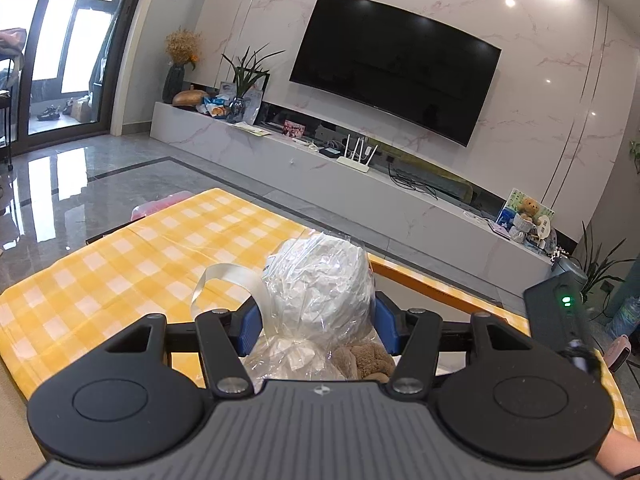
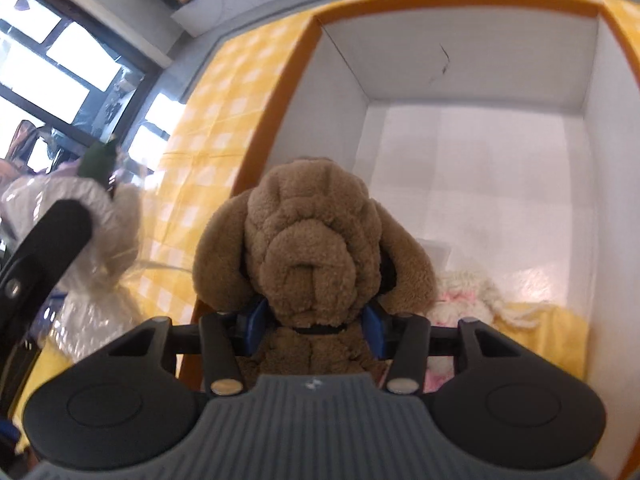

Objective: Organize soft objects
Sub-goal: 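Lower the plush dog into the box and open the right tool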

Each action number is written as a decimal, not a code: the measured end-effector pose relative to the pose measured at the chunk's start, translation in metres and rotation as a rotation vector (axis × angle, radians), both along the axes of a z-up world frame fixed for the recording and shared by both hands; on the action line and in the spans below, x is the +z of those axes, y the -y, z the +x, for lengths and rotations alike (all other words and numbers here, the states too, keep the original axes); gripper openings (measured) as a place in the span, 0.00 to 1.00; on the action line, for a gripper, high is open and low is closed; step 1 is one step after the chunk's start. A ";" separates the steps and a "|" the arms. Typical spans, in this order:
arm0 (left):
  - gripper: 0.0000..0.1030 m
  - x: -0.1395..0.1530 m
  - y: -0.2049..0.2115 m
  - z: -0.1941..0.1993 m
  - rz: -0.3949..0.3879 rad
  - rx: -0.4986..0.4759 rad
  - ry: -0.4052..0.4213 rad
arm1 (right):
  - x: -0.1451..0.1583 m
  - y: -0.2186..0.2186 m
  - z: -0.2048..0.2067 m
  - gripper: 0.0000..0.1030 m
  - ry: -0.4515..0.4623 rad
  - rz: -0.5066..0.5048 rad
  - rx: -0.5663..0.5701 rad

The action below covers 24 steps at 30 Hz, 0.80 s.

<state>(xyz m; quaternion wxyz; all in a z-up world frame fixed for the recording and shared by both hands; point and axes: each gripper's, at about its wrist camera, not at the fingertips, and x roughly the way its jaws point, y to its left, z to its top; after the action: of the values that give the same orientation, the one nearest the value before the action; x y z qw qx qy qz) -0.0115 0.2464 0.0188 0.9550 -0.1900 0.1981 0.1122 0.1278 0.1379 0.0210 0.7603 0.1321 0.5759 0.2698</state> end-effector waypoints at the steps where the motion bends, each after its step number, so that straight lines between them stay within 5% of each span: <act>1: 0.63 0.000 0.000 0.000 -0.003 0.001 -0.003 | -0.002 -0.002 0.001 0.48 -0.004 -0.004 -0.006; 7: 0.63 -0.002 0.003 0.004 0.003 -0.013 -0.016 | -0.014 -0.008 0.004 0.49 -0.029 -0.018 -0.017; 10: 0.63 -0.001 0.006 0.004 0.028 -0.018 -0.012 | -0.007 -0.016 0.008 0.58 -0.019 -0.037 0.025; 15: 0.63 0.007 0.007 0.003 0.020 -0.034 0.019 | 0.011 -0.007 -0.004 0.87 0.088 -0.062 0.124; 24: 0.63 0.010 0.032 0.012 0.031 -0.092 0.021 | 0.061 0.054 -0.039 0.89 0.284 -0.029 0.170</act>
<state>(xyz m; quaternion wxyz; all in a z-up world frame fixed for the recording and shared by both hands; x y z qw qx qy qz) 0.0010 0.2144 0.0287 0.9640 -0.1669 0.1951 0.0691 0.0886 0.0837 0.0820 0.8104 0.0324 0.4755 0.3408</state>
